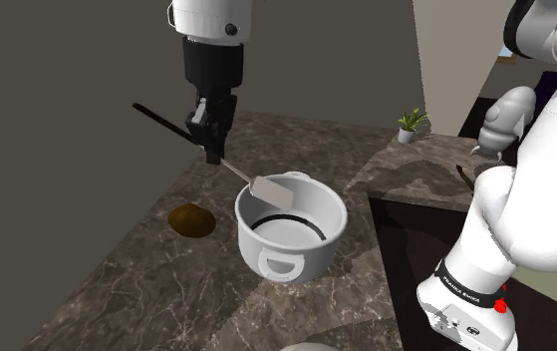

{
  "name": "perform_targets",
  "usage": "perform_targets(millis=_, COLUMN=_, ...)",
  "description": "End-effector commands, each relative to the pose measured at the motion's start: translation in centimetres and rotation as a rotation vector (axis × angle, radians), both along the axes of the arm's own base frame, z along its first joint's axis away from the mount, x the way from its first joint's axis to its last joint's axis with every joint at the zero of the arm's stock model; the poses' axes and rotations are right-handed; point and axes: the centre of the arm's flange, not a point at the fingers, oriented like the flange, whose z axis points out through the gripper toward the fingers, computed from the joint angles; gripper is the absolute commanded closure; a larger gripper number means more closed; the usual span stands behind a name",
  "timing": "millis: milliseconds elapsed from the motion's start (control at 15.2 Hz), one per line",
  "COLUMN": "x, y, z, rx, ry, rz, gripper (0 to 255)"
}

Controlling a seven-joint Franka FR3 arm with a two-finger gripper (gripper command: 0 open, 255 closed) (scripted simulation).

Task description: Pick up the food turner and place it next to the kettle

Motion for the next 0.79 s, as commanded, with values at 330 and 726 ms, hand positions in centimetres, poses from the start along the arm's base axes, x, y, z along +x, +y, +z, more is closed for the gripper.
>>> perform_targets(millis=330, x=-4.3, y=8.1, z=0.1, rx=0.0, ry=0.0, rz=-0.002, gripper=255)
perform_targets(millis=726, x=-8.0, y=15.1, z=0.1, rx=0.0, ry=0.0, rz=-0.002, gripper=255)
